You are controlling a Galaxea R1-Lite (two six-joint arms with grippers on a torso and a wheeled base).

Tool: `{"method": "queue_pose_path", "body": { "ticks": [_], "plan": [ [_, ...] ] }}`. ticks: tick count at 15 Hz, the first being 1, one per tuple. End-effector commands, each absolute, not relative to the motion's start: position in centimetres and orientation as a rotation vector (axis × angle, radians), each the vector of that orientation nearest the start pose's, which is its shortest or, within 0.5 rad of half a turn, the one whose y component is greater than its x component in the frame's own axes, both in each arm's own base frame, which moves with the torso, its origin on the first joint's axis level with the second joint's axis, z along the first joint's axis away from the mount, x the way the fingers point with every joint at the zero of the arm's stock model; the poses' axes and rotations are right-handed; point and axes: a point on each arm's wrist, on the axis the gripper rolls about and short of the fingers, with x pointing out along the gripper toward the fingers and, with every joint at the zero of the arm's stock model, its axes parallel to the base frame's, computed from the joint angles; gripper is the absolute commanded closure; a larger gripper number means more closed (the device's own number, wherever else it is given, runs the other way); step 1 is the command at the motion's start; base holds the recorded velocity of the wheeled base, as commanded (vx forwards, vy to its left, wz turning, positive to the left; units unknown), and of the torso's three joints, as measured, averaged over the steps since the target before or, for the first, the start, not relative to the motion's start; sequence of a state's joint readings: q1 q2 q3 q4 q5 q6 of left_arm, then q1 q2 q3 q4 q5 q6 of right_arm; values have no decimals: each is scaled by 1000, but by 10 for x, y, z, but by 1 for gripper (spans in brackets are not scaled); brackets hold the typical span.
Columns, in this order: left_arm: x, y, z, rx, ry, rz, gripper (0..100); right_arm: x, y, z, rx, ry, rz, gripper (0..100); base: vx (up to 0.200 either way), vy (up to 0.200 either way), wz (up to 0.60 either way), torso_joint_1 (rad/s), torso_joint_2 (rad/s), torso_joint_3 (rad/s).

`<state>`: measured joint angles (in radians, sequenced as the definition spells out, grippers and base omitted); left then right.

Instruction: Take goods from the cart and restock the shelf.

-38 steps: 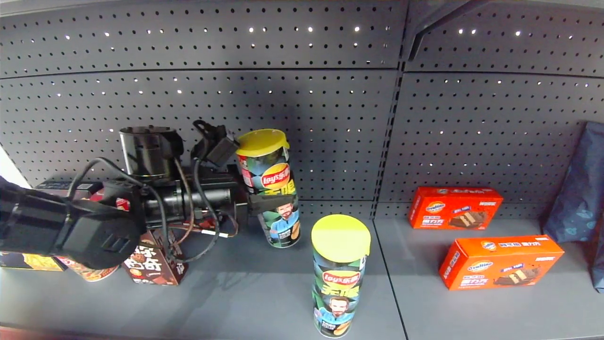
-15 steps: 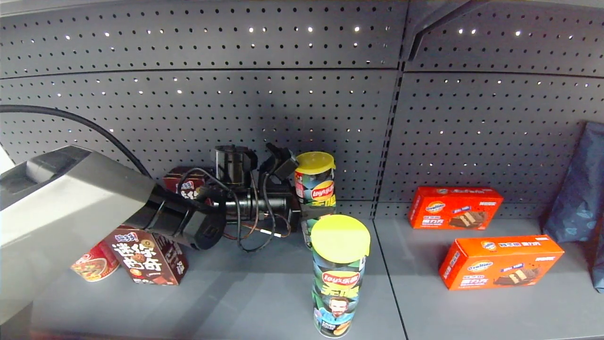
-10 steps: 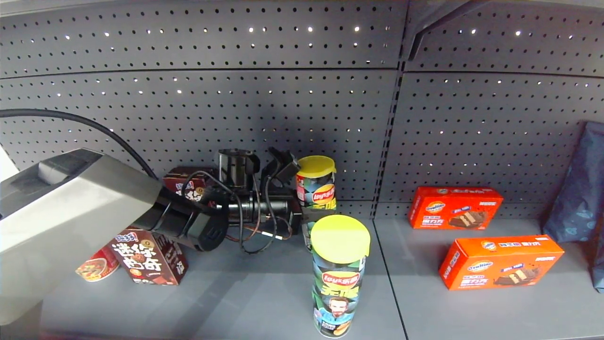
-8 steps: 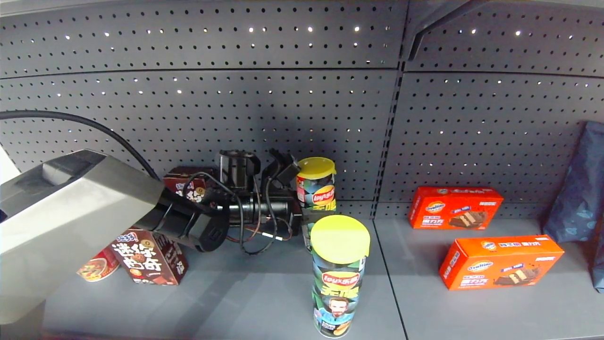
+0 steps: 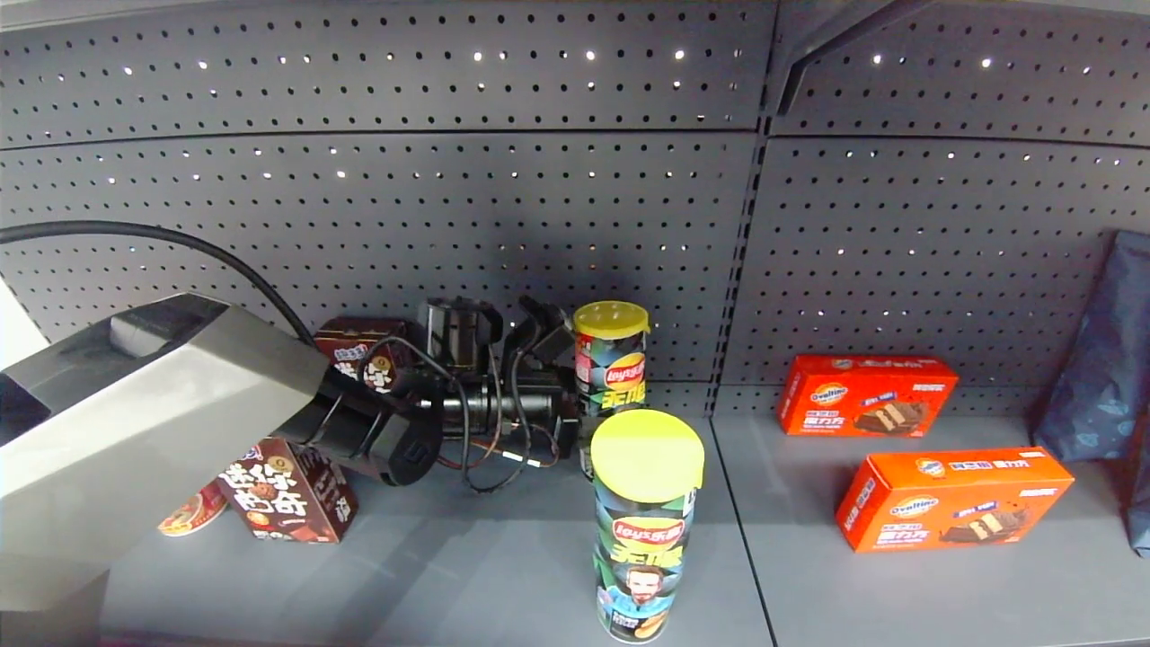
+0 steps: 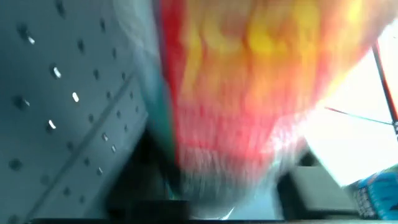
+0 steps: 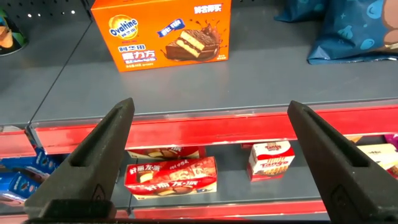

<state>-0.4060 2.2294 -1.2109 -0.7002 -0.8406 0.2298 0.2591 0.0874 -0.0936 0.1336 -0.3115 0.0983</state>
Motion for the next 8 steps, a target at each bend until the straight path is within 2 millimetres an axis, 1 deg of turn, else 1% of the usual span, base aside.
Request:
{"method": "queue_pose_path", "body": {
  "ticks": [1, 3, 4, 5, 6, 7, 8],
  "plan": [
    [388, -184, 97, 126, 189, -1264, 0, -21, -13, 90, 61, 122, -58, 0, 0, 0, 0, 0, 0, 0],
    [386, -179, 95, 152, 181, -1256, 0, -21, -13, 90, 60, 122, -58, 0, 0, 0, 0, 0, 0, 0],
    [385, -167, 97, 186, 163, -1232, 0, -21, -13, 90, 60, 122, -58, 0, 0, 0, 0, 0, 0, 0],
    [383, -161, 98, 196, 162, -1223, 0, -21, -13, 90, 61, 124, -58, 0, 0, 0, 0, 0, 0, 0],
    [376, -152, 99, 206, 171, -1202, 0, -21, -13, 90, 61, 122, -58, 0, 0, 0, 0, 0, 0, 0],
    [376, -152, 99, 206, 171, -1202, 0, -21, -13, 90, 61, 122, -58, 0, 0, 0, 0, 0, 0, 0],
    [363, -139, 104, 214, 188, -1156, 0, -21, -13, 90, 60, 122, -58, 0, 0, 0, 0, 0, 0, 0]
  ]
}}
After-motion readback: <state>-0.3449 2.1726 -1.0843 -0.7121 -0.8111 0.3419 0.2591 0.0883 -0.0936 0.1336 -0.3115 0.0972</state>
